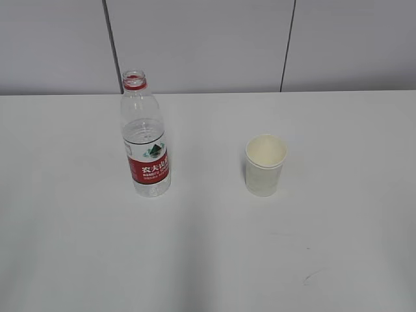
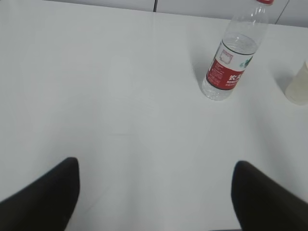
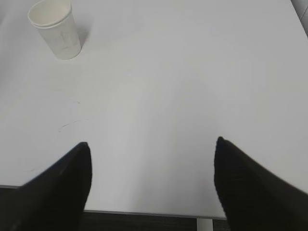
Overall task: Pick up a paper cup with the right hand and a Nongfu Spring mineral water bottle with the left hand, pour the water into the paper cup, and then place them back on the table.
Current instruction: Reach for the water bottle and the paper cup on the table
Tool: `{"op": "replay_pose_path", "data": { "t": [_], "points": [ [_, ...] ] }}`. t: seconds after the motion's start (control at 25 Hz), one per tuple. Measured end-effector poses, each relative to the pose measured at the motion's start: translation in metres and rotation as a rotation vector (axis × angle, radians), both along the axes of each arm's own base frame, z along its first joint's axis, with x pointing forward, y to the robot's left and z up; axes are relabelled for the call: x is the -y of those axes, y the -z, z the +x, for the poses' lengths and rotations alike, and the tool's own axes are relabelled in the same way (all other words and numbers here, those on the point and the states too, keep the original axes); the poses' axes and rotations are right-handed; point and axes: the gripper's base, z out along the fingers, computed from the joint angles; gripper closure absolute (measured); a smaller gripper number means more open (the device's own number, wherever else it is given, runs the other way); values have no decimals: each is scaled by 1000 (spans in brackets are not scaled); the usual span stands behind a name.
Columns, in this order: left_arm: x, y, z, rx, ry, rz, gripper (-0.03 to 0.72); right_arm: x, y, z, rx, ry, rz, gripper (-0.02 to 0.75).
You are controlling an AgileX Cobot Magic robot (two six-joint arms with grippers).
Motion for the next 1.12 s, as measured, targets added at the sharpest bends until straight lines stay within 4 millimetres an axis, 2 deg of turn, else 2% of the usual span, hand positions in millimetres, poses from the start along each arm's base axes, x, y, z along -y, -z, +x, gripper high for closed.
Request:
{"op": "replay_pose_path", "data": {
  "t": [1.12],
  "points": [
    [0,0,0,0,0,0,102,0,0,0,0,0,0,150]
  ]
}}
